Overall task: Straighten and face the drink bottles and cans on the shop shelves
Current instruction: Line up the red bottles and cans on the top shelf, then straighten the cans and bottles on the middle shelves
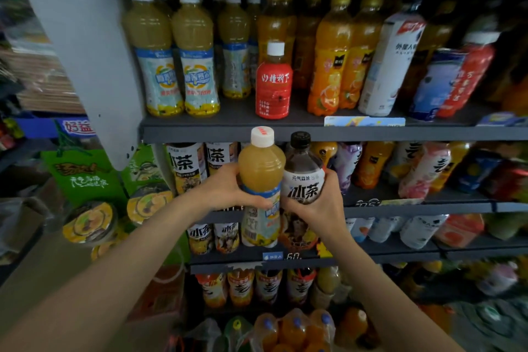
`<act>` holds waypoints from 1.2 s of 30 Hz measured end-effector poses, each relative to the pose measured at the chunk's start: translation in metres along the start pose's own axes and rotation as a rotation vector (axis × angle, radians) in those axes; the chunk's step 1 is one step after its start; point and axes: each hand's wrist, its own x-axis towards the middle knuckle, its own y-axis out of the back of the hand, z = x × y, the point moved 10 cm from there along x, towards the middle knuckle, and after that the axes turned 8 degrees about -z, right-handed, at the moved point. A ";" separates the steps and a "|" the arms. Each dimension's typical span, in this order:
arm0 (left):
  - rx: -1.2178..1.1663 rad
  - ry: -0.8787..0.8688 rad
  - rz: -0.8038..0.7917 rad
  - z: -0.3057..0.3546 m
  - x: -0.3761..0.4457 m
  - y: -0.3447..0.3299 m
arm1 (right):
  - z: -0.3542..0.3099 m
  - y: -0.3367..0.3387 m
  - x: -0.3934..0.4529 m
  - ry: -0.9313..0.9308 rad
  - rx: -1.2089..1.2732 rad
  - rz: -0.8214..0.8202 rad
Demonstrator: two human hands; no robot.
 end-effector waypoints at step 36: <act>0.675 0.144 0.654 0.114 0.023 0.140 | -0.001 -0.019 0.030 0.015 -0.022 -0.228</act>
